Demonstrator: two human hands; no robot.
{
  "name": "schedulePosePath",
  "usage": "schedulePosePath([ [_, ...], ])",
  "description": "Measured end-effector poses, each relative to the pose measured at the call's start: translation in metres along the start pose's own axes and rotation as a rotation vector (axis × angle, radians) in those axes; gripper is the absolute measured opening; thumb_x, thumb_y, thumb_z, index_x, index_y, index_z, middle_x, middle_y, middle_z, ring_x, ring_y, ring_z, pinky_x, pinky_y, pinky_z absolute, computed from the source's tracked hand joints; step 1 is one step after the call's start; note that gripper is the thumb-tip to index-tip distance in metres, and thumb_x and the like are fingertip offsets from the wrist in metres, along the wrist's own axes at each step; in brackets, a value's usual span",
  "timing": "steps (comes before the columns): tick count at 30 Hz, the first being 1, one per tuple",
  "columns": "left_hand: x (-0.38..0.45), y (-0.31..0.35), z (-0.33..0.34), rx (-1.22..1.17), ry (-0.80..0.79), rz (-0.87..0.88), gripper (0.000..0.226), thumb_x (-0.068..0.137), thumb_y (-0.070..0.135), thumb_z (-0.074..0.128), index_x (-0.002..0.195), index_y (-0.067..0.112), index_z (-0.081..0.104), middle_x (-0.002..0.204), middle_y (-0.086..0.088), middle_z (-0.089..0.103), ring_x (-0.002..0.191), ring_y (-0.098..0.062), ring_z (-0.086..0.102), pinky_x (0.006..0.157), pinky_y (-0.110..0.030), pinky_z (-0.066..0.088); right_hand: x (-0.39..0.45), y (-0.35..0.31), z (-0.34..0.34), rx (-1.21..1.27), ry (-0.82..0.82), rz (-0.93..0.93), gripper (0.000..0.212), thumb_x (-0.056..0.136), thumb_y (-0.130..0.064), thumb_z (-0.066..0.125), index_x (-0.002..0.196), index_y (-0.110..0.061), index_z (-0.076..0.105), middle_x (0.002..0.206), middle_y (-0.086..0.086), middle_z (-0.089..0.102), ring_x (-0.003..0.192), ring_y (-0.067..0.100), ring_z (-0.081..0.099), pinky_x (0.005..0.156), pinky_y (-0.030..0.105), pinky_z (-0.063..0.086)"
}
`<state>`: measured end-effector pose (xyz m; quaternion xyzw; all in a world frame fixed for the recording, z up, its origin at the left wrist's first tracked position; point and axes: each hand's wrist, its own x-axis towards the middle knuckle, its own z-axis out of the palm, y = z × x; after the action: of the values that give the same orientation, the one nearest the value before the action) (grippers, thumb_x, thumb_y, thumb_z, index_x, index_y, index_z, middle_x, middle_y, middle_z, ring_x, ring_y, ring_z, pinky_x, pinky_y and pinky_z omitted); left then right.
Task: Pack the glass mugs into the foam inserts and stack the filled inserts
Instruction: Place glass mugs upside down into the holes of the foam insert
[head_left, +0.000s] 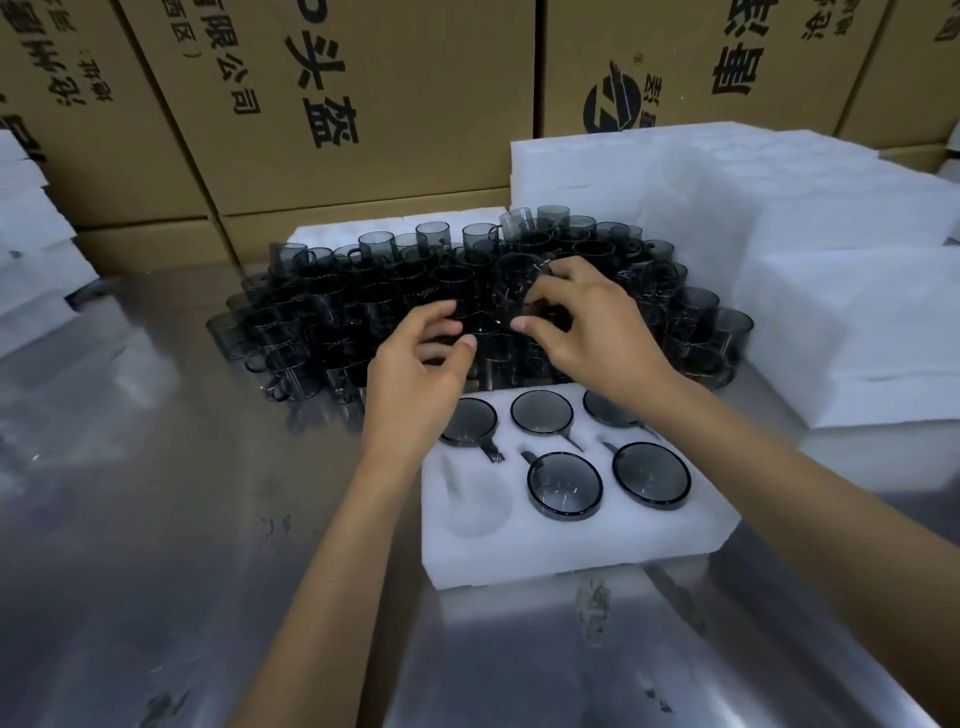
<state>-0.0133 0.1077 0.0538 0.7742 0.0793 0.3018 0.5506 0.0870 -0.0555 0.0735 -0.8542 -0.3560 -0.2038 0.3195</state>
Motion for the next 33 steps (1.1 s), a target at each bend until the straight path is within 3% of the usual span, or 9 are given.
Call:
schedulePosePath([
  [6,-0.005,0.006,0.003,-0.064,-0.132,0.119,0.064,0.086,0.009,0.075,0.139,0.035,0.051,0.128,0.016,0.060,0.111,-0.004,0.063,0.087,-0.024,0.055,-0.028,-0.027,-0.009,0.011,0.026,-0.226,0.013,0.090,-0.011,0.069,0.103,-0.010,0.069,0.142,0.004,0.055,0.125,0.025,0.055,0.097,0.043,0.050],
  [9,-0.006,0.008,0.001,-0.049,-0.197,0.172,0.065,0.080,0.012,0.080,0.134,0.036,0.054,0.122,0.018,0.063,0.110,-0.008,0.064,0.089,-0.029,0.056,-0.036,-0.034,-0.015,0.067,-0.021,-0.200,0.036,0.088,-0.005,0.064,0.122,-0.015,0.060,0.142,-0.003,0.054,0.125,0.019,0.052,0.099,0.041,0.048],
  [14,-0.005,0.014,-0.007,0.043,-0.246,0.100,0.070,0.058,0.046,0.092,0.119,0.037,0.059,0.107,0.013,0.069,0.091,-0.015,0.070,0.085,-0.040,0.059,-0.041,-0.037,-0.031,0.215,-0.209,-0.059,0.072,0.088,-0.013,0.064,0.145,-0.040,0.029,0.139,-0.013,0.053,0.130,0.011,0.048,0.100,0.042,0.048],
  [18,-0.003,0.016,-0.016,0.064,-0.340,0.035,0.066,0.044,0.065,0.090,0.099,0.039,0.064,0.096,0.009,0.072,0.081,-0.013,0.071,0.082,-0.037,0.061,-0.046,-0.033,-0.040,0.268,-0.288,-0.036,0.067,0.088,-0.032,0.074,0.145,-0.036,0.039,0.136,-0.017,0.054,0.124,0.004,0.051,0.100,0.034,0.047],
  [20,-0.003,0.017,-0.019,0.013,-0.412,0.025,0.064,0.047,0.069,0.088,0.095,0.033,0.066,0.094,0.005,0.073,0.083,-0.022,0.071,0.079,-0.034,0.061,-0.050,-0.035,-0.039,0.308,-0.243,-0.010,0.065,0.084,-0.039,0.077,0.141,-0.034,0.046,0.128,-0.017,0.059,0.116,0.005,0.056,0.095,0.035,0.050],
  [23,-0.003,0.019,-0.024,-0.081,-0.499,-0.018,0.069,0.062,0.077,0.073,0.097,0.018,0.068,0.093,-0.004,0.075,0.083,-0.030,0.073,0.073,-0.033,0.061,-0.056,-0.041,-0.036,0.402,-0.234,0.030,0.065,0.079,-0.034,0.082,0.135,-0.036,0.050,0.123,-0.019,0.060,0.114,0.006,0.058,0.090,0.035,0.052],
  [25,0.000,0.019,-0.032,-0.088,-0.486,-0.082,0.063,0.068,0.082,0.063,0.084,0.022,0.073,0.086,-0.003,0.075,0.078,-0.025,0.073,0.067,-0.032,0.060,-0.060,-0.045,-0.036,0.491,-0.320,0.053,0.067,0.078,-0.028,0.084,0.134,-0.040,0.049,0.125,-0.022,0.058,0.117,0.002,0.057,0.092,0.030,0.052],
  [30,0.003,0.009,-0.055,-0.044,-0.634,-0.173,0.038,0.077,0.052,0.077,0.091,0.016,0.073,0.084,-0.005,0.071,0.069,-0.014,0.066,0.054,-0.025,0.051,-0.076,-0.054,-0.026,0.552,-0.521,0.061,0.060,0.075,-0.024,0.084,0.123,-0.044,0.054,0.112,-0.024,0.063,0.109,0.003,0.061,0.096,0.031,0.051],
  [33,0.003,0.008,-0.064,-0.066,-0.721,-0.215,0.043,0.075,0.049,0.081,0.094,0.011,0.075,0.084,-0.009,0.070,0.067,-0.013,0.064,0.051,-0.024,0.050,-0.078,-0.055,-0.023,0.566,-0.524,0.057,0.060,0.074,-0.024,0.085,0.122,-0.045,0.055,0.115,-0.024,0.063,0.111,-0.001,0.060,0.098,0.024,0.049],
])
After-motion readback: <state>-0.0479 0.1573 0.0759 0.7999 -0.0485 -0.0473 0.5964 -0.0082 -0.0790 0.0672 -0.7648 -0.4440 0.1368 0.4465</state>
